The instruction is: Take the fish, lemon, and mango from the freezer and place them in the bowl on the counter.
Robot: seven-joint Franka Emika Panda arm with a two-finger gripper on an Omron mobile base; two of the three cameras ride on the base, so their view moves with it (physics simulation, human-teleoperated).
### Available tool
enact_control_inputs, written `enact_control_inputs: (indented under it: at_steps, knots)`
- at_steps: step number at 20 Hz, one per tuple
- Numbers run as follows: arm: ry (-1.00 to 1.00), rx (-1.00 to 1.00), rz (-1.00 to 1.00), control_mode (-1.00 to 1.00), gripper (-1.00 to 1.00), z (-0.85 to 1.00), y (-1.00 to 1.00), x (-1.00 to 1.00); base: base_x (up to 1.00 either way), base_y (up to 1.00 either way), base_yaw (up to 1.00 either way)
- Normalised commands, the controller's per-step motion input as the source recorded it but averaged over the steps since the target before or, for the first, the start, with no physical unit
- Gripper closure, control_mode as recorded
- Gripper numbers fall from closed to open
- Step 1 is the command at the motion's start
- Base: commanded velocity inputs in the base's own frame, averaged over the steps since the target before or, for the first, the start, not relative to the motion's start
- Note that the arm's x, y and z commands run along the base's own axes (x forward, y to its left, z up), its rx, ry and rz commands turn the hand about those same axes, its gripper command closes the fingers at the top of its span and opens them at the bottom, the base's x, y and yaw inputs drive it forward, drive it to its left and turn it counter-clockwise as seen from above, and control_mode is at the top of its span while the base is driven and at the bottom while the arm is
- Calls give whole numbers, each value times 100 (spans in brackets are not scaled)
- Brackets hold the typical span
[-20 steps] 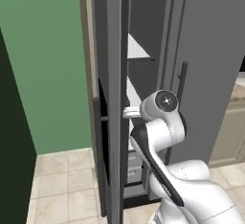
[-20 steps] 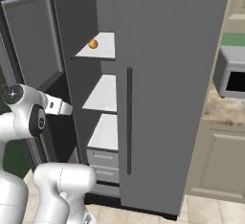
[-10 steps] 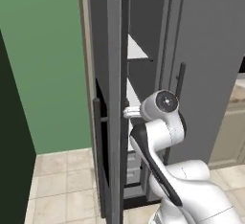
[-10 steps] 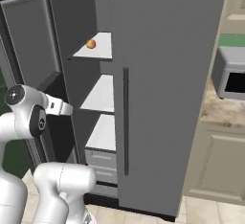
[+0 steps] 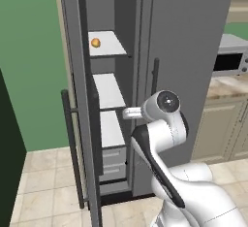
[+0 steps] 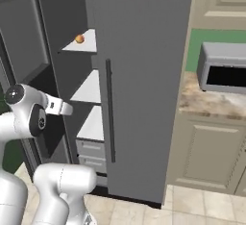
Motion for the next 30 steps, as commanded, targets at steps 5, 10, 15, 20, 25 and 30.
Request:
enact_control_inputs:
  at_steps: [5,10,15,20,25,30]
  knots:
    - [0,0,0,100,-100,0,0,0,19,-1,0]
    - [0,0,0,100,-100,0,0,0,68,-19,0]
    - [0,0,0,100,-100,0,0,0,1,-16,0]
    - [0,0,0,100,-100,0,0,0,5,40,0]
    - [0,0,0,100,-100,0,0,0,25,41,0]
    - [0,0,0,100,-100,0,0,0,29,12,0]
